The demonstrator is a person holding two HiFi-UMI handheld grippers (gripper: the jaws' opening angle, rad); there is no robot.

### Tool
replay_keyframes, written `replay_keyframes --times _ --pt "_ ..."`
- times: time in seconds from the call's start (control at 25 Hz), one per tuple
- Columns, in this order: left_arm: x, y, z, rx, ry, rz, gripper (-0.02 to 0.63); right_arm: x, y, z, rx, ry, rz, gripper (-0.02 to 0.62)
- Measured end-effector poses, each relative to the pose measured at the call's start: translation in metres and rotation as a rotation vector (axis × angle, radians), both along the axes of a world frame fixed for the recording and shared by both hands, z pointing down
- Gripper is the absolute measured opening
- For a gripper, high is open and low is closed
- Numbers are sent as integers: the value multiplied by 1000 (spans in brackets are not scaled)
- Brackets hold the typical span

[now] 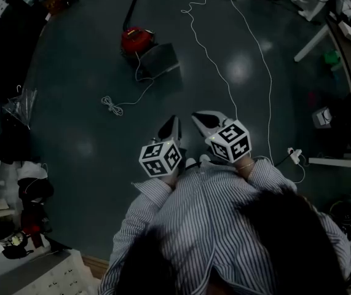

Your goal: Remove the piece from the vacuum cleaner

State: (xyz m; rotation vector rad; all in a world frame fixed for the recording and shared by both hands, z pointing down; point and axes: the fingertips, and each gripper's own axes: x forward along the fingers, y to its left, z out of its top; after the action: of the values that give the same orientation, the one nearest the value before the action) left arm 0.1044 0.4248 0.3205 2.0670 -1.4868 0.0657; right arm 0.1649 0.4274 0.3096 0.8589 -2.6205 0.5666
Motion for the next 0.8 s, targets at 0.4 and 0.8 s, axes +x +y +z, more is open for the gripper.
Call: replay_keyframes --times 0.4,0.8 --pt "-4 -21 -3 37 73 -46 3 9 -23 -5 25 -45 14 2" --pt "24 -64 9 18 71 -9 3 36 -74 10 -35 -57 29 2"
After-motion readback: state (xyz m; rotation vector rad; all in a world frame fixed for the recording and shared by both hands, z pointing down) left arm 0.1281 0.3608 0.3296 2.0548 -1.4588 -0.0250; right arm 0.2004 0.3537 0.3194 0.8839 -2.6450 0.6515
